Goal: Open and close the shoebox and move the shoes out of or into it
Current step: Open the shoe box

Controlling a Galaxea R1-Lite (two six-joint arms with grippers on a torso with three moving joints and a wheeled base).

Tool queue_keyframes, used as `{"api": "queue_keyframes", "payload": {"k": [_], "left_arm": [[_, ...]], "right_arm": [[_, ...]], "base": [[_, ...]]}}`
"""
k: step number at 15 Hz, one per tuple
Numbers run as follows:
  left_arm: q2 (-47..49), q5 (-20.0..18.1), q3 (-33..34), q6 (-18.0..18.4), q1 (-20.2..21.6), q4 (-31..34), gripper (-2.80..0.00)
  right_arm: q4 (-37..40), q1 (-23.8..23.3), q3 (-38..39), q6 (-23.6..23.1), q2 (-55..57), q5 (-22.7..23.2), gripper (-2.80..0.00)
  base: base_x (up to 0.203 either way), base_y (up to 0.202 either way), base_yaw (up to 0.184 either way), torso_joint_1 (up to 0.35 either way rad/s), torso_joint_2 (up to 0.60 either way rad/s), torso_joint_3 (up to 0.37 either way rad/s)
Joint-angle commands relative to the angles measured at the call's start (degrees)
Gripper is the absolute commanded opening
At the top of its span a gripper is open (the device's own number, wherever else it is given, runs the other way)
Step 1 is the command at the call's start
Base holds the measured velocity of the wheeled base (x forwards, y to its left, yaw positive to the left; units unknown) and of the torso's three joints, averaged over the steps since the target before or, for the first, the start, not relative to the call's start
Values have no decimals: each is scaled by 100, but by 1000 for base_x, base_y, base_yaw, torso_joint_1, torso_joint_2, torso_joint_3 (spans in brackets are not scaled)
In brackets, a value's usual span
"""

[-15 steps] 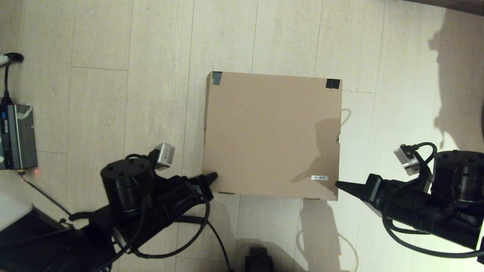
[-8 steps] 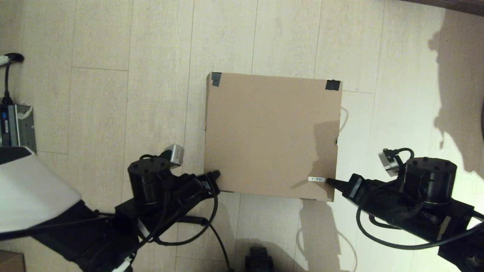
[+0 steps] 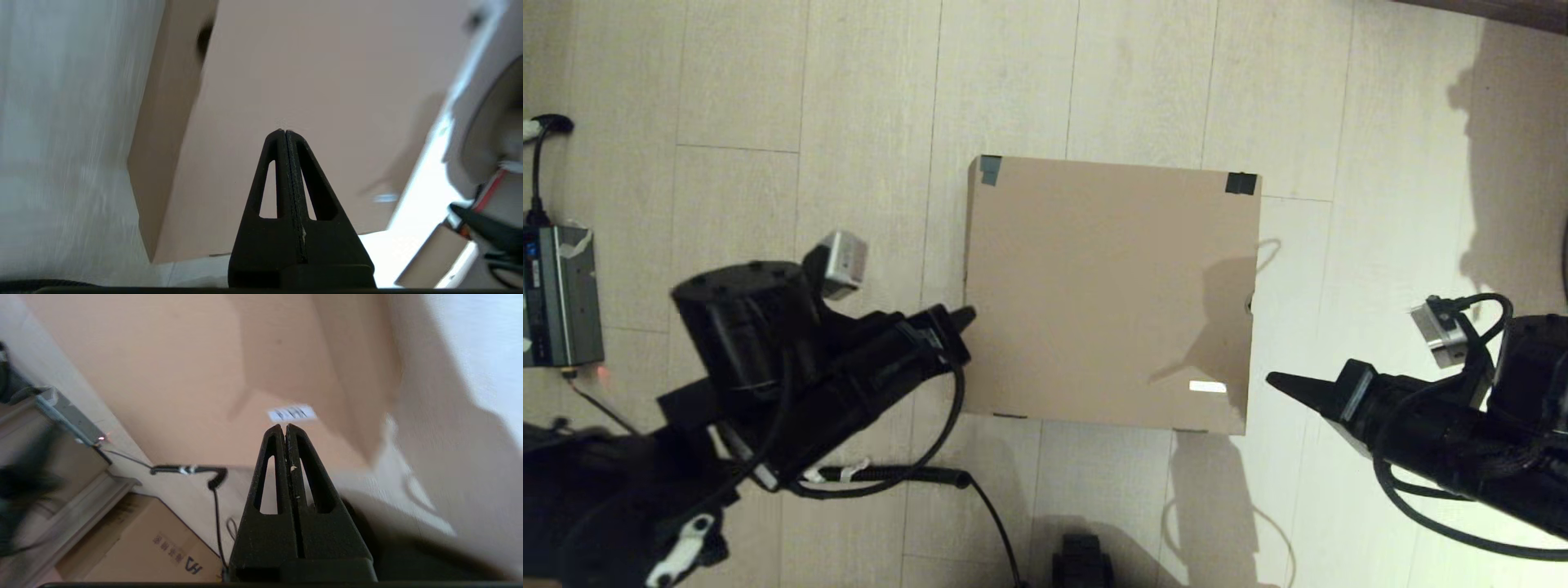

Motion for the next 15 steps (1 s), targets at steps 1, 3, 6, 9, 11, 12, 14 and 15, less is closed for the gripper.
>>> {"api": "queue_keyframes", "payload": {"k": [1,3,6,9,11,12,14,15], "left_arm": [[-857,6,-231,-17,268,776,-280],[-641,-65,-213,-65,1012,852,-280],[167,-1174,-225,-839,2556,271,-280],[823,-2555,-182,-2008,3102,-281,-280],[844,-2824,-188,-2681,2923,-721,-280],[871,-2888,-219,-2935,2776,-926,-280],[1040,-2909,-309,-3014,2617,-1062,-280],[1090,-2909,-328,-3023,2557,-1070,-280]], "right_arm": [[463,-200,-6,1,-628,-3,-280],[478,-582,65,-134,-376,40,-280],[-130,-1178,200,-221,188,796,-280],[-978,-1532,360,-215,1019,1468,-280],[-2208,-1644,559,-150,1674,1973,-280],[-2815,-1682,624,-34,2018,2199,-280],[-3894,-1716,681,323,2603,2408,-280],[-4182,-1721,694,414,2825,2439,-280]], "base": [[0,0,0,0,0,0],[0,0,0,0,0,0],[0,0,0,0,0,0],[0,0,0,0,0,0],[0,0,0,0,0,0],[0,0,0,0,0,0],[0,0,0,0,0,0],[0,0,0,0,0,0]]}}
